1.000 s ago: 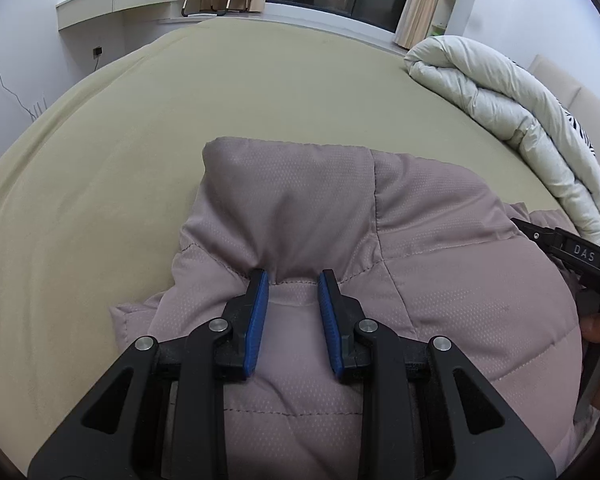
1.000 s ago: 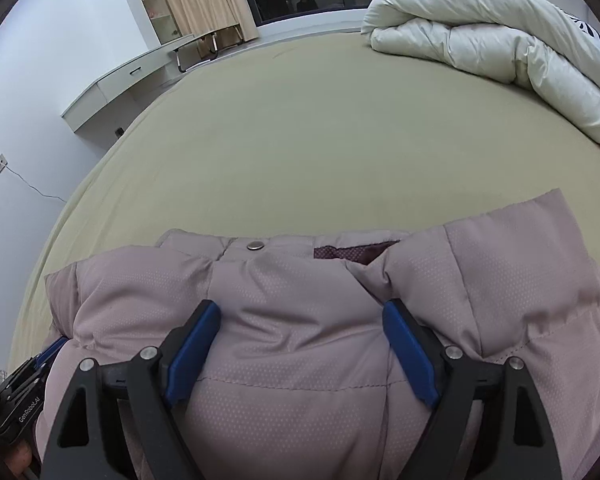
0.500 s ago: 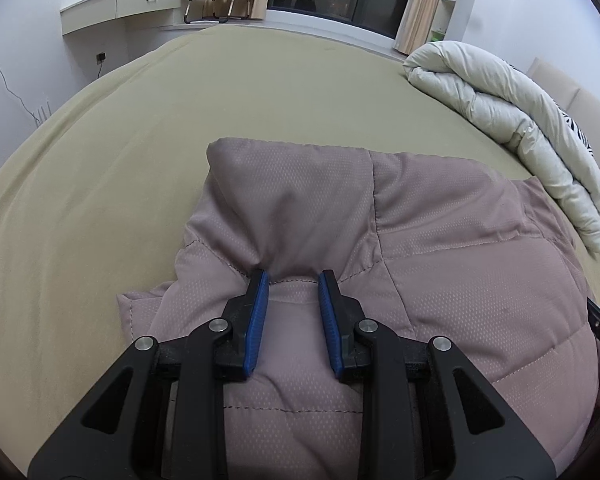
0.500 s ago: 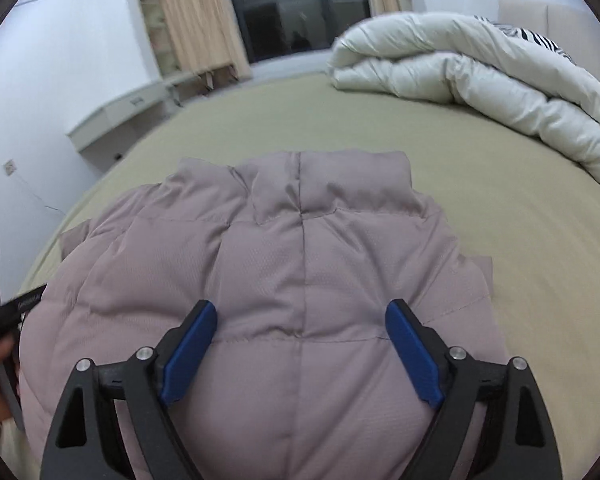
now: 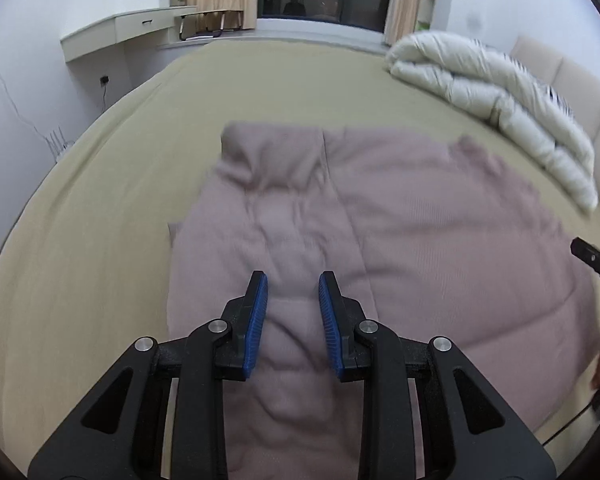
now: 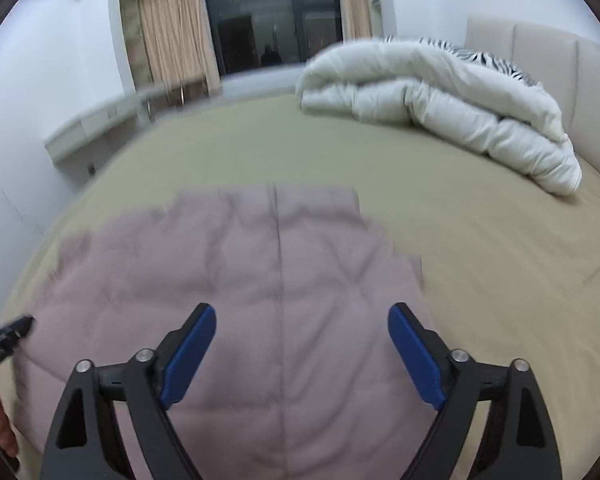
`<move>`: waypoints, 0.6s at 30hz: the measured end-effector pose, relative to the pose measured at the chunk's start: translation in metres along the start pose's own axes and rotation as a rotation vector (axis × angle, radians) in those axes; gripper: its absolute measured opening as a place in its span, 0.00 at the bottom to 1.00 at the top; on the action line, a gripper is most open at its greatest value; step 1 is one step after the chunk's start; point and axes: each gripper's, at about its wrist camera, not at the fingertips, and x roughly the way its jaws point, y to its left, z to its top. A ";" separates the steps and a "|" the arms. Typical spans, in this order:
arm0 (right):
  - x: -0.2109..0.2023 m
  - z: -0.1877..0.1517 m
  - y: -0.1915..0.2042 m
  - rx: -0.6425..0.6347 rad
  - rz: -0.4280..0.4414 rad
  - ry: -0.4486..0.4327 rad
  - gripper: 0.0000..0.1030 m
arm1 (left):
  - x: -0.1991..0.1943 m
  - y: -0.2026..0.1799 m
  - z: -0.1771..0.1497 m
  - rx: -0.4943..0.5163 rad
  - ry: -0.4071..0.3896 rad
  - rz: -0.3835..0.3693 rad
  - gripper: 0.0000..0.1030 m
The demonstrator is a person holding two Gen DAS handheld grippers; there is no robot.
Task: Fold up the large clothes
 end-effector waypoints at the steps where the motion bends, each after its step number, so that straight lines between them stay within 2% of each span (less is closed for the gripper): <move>1: 0.015 -0.010 0.000 -0.025 0.002 0.059 0.96 | 0.002 -0.003 -0.006 0.016 -0.016 0.007 0.25; 3: 0.020 -0.027 -0.002 -0.071 -0.007 -0.028 1.00 | 0.007 -0.008 -0.014 0.049 -0.031 0.020 0.25; 4: 0.021 -0.029 -0.002 -0.078 -0.009 -0.035 1.00 | 0.008 -0.008 -0.017 0.048 -0.029 0.021 0.25; 8: 0.021 -0.031 0.001 -0.078 -0.027 -0.032 1.00 | 0.008 0.009 -0.016 0.007 -0.008 -0.029 0.25; 11: 0.011 -0.024 0.002 -0.043 -0.026 0.027 1.00 | -0.015 0.033 -0.013 -0.110 0.014 -0.117 0.25; 12: 0.003 -0.021 0.001 -0.018 -0.024 0.038 0.95 | -0.025 0.040 -0.013 -0.143 0.001 -0.123 0.25; 14: -0.028 -0.022 -0.004 0.032 0.040 -0.026 0.94 | -0.054 0.056 -0.021 -0.188 -0.064 -0.103 0.25; 16: -0.048 -0.031 -0.005 0.027 0.041 -0.074 0.94 | -0.065 0.063 -0.033 -0.198 -0.067 -0.095 0.25; 18: -0.044 -0.050 -0.001 0.009 0.034 -0.041 0.94 | -0.066 0.057 -0.050 -0.168 -0.053 -0.079 0.25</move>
